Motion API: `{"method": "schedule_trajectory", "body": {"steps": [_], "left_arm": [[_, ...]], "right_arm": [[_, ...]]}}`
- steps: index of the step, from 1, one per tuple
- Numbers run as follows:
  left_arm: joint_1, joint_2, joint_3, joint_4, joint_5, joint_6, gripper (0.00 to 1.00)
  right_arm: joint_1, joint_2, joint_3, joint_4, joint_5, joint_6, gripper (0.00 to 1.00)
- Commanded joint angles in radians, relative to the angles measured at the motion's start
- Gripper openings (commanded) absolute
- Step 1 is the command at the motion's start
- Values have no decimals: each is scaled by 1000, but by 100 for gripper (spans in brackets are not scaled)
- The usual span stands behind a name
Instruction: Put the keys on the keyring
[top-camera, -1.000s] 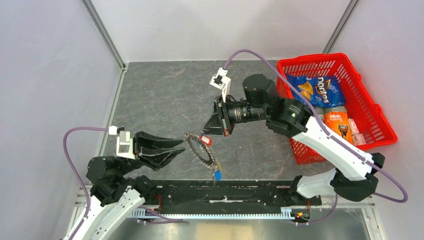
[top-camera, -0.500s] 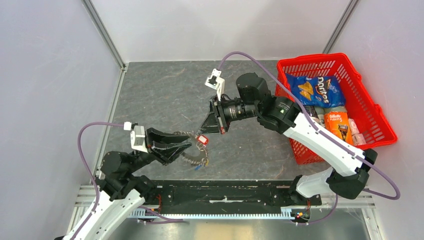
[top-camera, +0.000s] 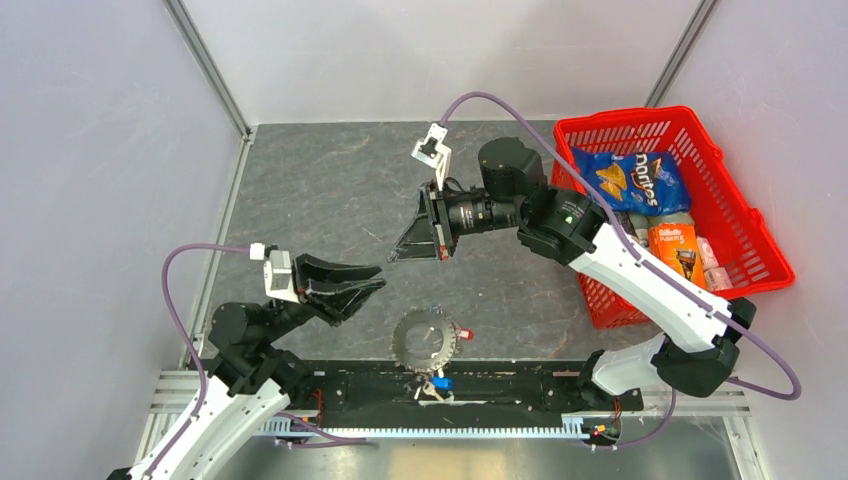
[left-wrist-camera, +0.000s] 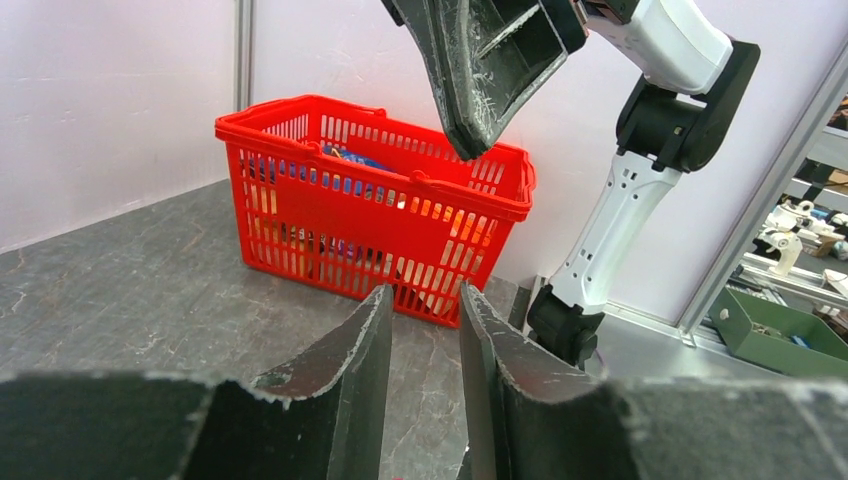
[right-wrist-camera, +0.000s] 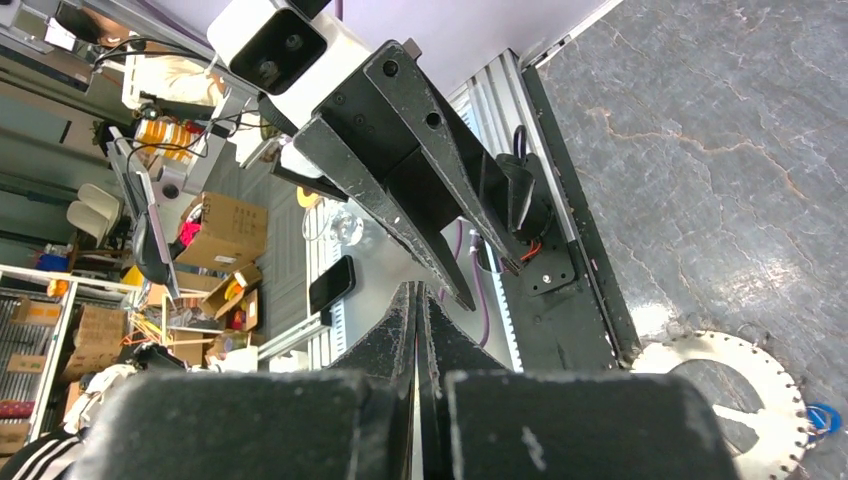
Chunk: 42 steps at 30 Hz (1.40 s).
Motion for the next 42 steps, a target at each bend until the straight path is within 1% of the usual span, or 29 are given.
{"method": "schedule_trajectory", "body": {"steps": [1,10,11,15,18,20,21,26,30,31,32,36,39,42], "left_arm": [[2,11,4,59,14,-23,37],[2,-32,9,-10,-29,-17,37],[2,-33,6,-11,-32,-21,37],[2,-39,19,-57,-47,-36,37],[2,-42,45,-127,-70,-23,38],[1,-44,58,-154,-74,-17,39],[2,-46,65,-169,-77,-11,40],[2,-61,79,-214,-82,4,44],[2,-61,82,-214,-65,-1,48],[2,-61,81,-214,-60,-2,52],[2,-62,82,-214,-58,-2,54],[2,-68,79,-217,-56,-5,56],[1,-80,77,-234,-59,-7,56],[2,-94,73,-240,-62,-8,57]], "right_arm": [[-12,-28,12,-8,39,-14,0],[-48,-97,-165,0,64,-20,0],[-49,-98,-188,-17,72,-36,1],[-49,-103,-303,-68,138,-103,28],[-49,-105,-401,-77,167,-129,41],[-49,-98,-462,-72,163,-139,54],[-48,-91,-495,-67,163,-142,58],[-41,-43,-632,-8,231,-134,67],[-36,19,-701,51,303,-136,82],[-36,40,-716,69,320,-136,85],[-36,55,-721,80,337,-137,87],[-41,105,-718,94,461,-146,89],[-58,114,-750,108,471,-126,89],[-59,74,-798,125,457,-119,88]]}}
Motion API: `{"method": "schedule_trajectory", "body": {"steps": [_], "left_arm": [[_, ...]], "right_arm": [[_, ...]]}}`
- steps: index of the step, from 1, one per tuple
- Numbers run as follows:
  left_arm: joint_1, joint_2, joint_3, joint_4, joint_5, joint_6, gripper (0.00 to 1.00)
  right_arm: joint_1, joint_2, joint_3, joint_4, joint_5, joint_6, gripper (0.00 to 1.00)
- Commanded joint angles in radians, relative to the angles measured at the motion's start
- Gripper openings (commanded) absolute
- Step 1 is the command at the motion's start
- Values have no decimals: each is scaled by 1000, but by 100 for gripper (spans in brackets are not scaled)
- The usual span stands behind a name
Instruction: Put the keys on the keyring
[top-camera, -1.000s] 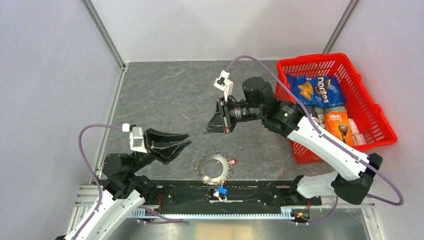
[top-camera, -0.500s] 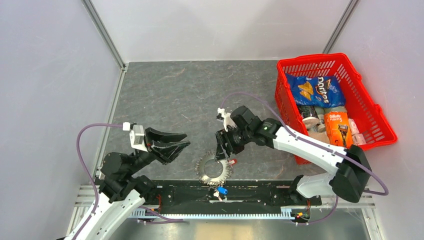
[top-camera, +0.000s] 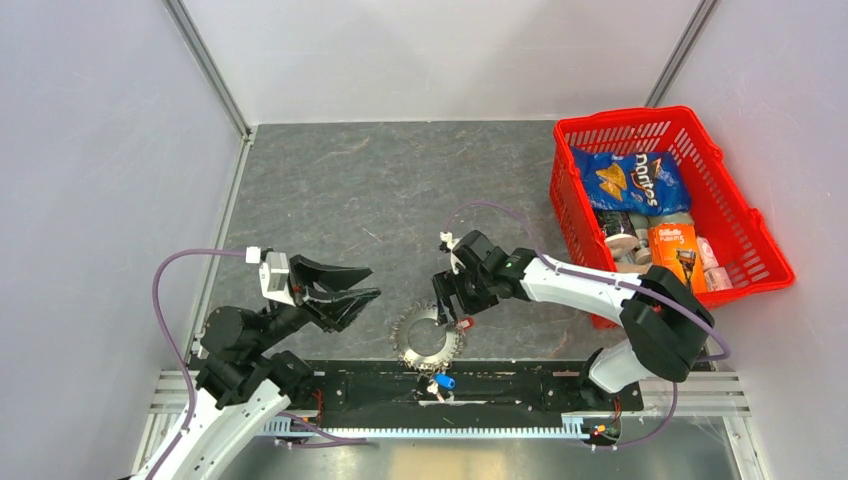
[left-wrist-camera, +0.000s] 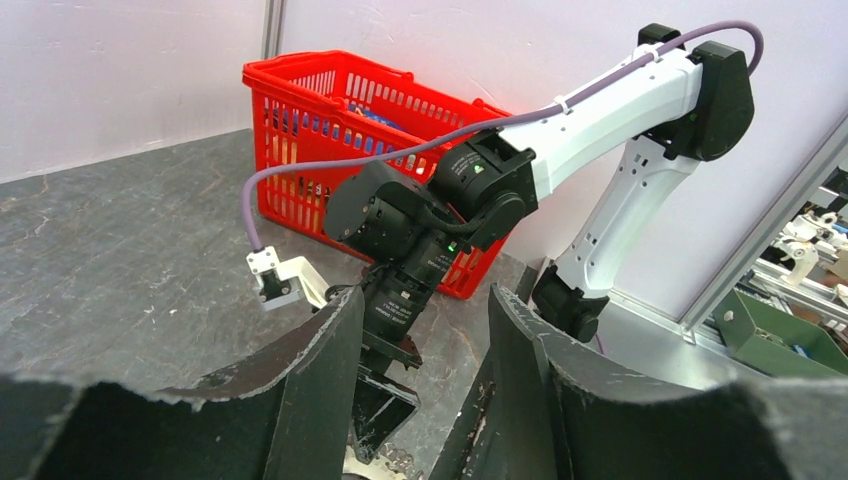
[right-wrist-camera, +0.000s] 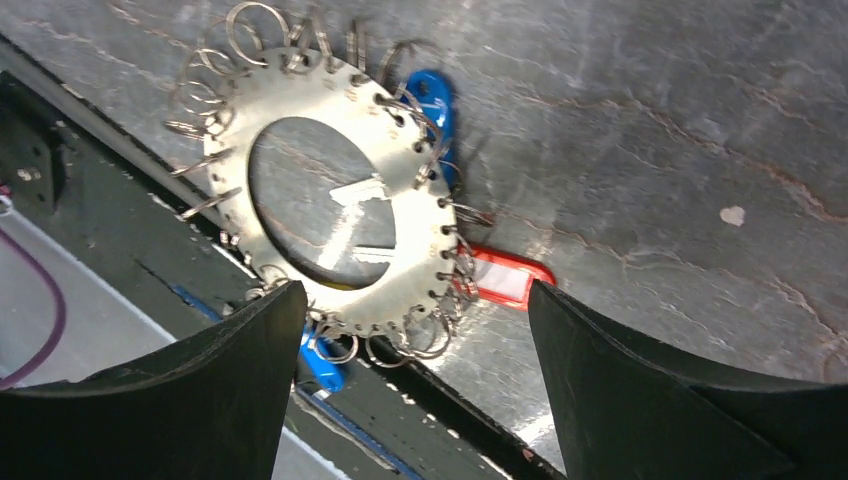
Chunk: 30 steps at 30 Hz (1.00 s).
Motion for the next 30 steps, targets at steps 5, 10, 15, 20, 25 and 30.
{"method": "schedule_trajectory", "body": {"steps": [5,10,15,20,25,30], "left_arm": [[2,-5,24,2,8,-7,57],[2,8,25,7,13,-8,57],[2,1,30,-8,7,-4,57],[2,2,33,-15,7,2,57],[2,-1,30,-15,8,-1,57],[2,-7,27,-15,8,-4,57]], "right_arm": [[-6,-22,-59,74,19,9,88],[-6,65,-9,130,-21,18,87],[-6,144,16,159,-31,18,86],[-6,159,11,191,-58,24,80],[-9,151,-19,216,-100,36,70],[-20,145,-67,282,-169,76,52]]}}
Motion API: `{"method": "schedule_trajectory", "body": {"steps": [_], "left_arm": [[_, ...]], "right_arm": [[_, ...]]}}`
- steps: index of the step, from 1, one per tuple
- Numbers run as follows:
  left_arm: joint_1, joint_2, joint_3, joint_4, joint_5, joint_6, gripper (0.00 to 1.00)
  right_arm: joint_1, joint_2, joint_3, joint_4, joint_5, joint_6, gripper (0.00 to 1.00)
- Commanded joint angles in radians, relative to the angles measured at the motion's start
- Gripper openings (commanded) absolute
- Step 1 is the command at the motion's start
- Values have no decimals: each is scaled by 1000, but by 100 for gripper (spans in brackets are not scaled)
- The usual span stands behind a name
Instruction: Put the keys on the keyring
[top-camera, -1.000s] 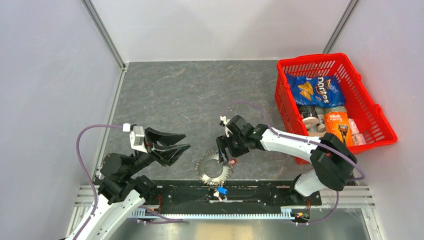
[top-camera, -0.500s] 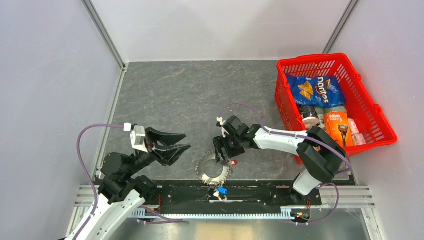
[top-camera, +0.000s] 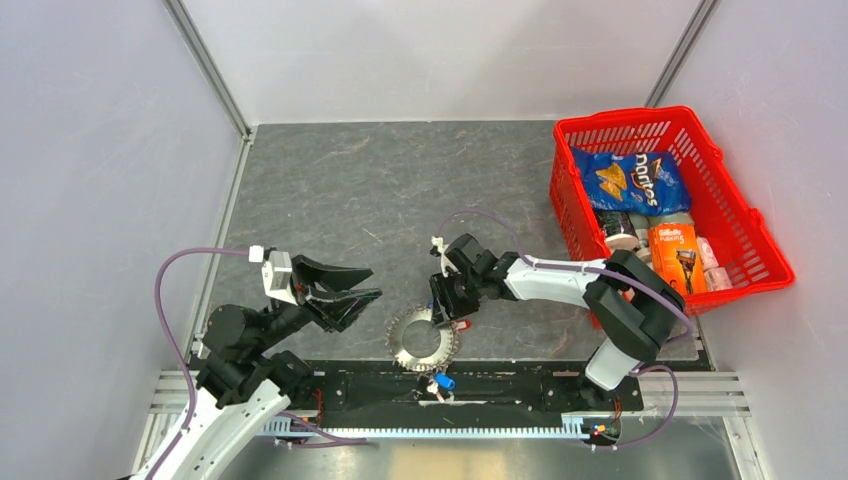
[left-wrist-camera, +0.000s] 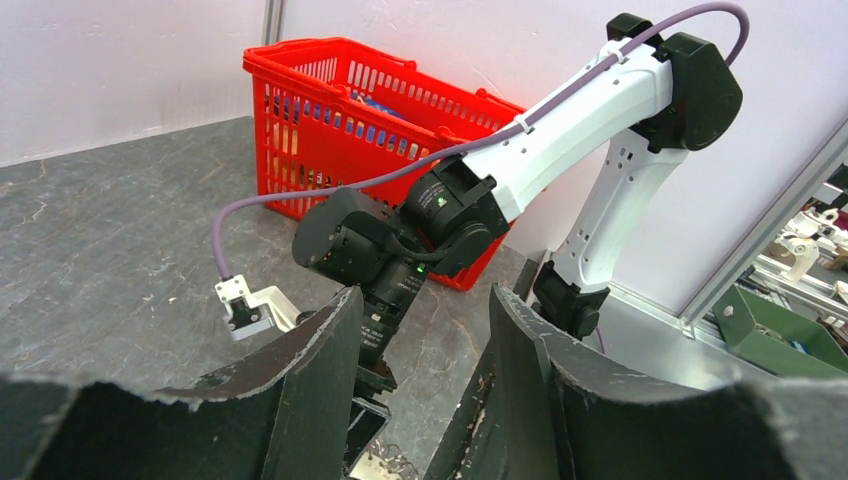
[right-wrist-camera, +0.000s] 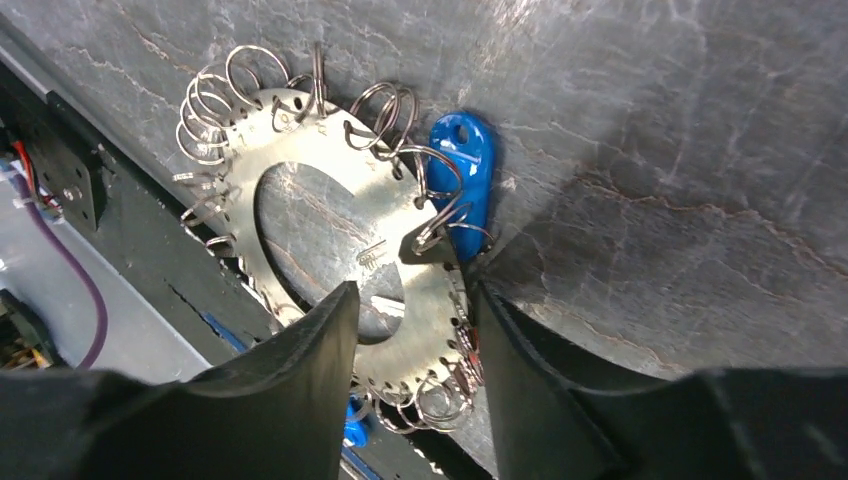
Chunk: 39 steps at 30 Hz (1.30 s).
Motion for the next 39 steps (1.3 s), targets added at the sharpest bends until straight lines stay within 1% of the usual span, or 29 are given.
{"method": "schedule_trajectory", "body": {"steps": [1,4,6,8,10,11,12,16,20,24,28,34,39], "left_arm": [[2,-8,27,9,8,-5,57],[2,-13,24,11,6,-6,57],[2,-15,24,11,5,-6,57],[2,-16,24,11,5,-6,57],[2,-16,24,11,6,-5,57],[2,-16,25,11,6,-6,57],[2,-16,24,11,6,-6,57],[1,-16,26,9,6,-4,57],[2,-11,26,9,8,-3,57],[2,-6,26,11,8,-4,57],[2,-8,25,12,8,-4,57],[2,-10,26,12,9,-2,57],[2,-13,23,14,9,-4,57]], "right_arm": [[-12,0,-43,90,-82,41,50],[-19,4,-64,136,-127,66,38],[-23,-1,-75,164,-153,80,35],[-27,2,-81,197,-186,102,28],[-31,9,-87,227,-204,127,17],[-32,11,-90,267,-204,137,2],[-33,10,-94,287,-200,152,0],[-49,-9,-117,367,-203,204,0],[-85,-82,-131,420,-174,251,0],[-121,-159,-88,354,-115,245,0],[-170,-208,-49,311,-89,239,0],[-225,-252,-20,272,-83,232,0],[-251,-247,-22,237,-24,209,0]]}}
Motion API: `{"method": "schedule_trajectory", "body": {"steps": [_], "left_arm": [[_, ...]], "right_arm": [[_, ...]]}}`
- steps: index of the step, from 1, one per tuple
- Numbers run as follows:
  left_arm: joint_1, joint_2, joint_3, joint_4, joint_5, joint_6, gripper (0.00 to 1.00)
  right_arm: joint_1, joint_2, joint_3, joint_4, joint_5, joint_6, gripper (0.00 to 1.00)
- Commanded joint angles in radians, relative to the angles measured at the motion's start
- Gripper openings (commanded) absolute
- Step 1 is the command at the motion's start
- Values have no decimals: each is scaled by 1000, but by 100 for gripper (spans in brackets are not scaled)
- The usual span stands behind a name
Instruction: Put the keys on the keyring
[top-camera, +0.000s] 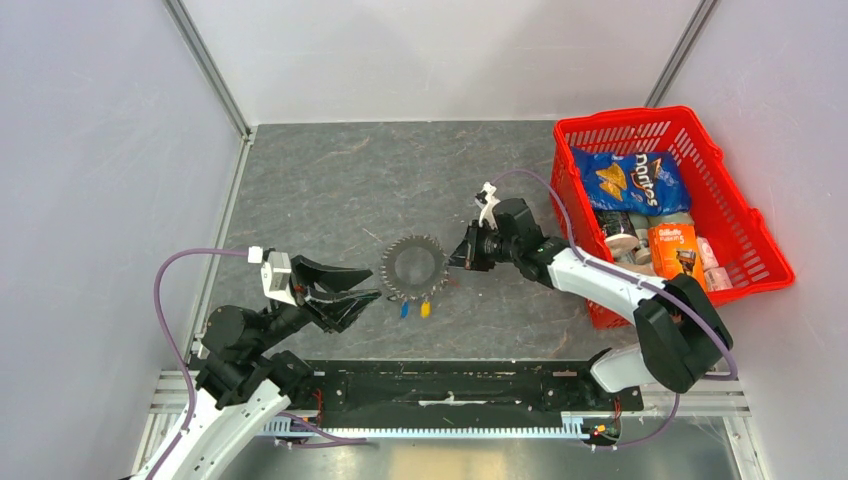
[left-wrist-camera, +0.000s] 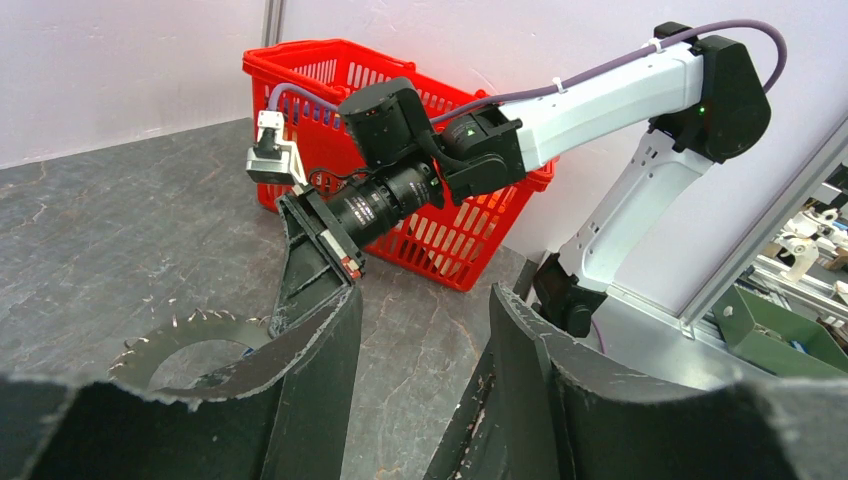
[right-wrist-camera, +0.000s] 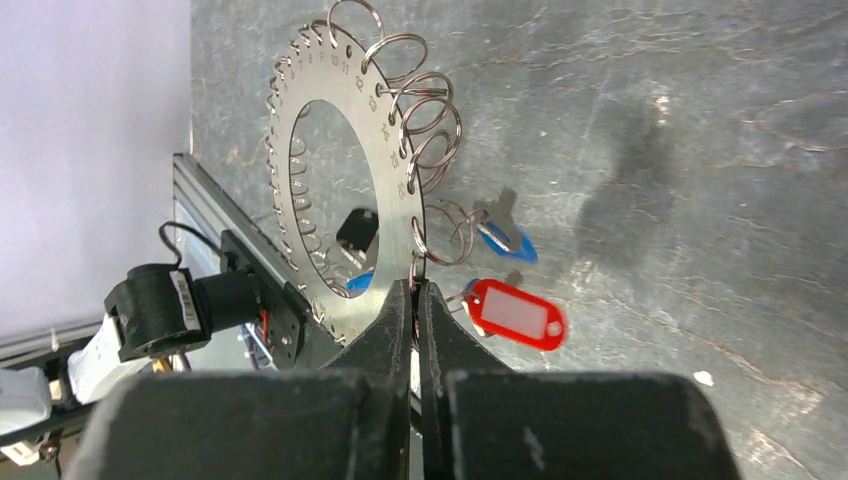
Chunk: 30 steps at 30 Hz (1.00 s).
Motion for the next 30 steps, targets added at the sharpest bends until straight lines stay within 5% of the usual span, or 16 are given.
{"method": "schedule_trajectory", "body": {"steps": [1,18,25,30], "left_arm": [[2,-6,23,19,10,-5,57],[2,-6,20,20,6,-7,57],[2,-3,23,17,0,-5,57],[2,1,31,12,-13,-2,57]], "right_arm": [[-19,-7,32,-3,53,-13,0],[-87,206,8,116,146,11,3],[-93,257,66,118,148,11,42],[-92,123,100,9,189,-59,84]]}}
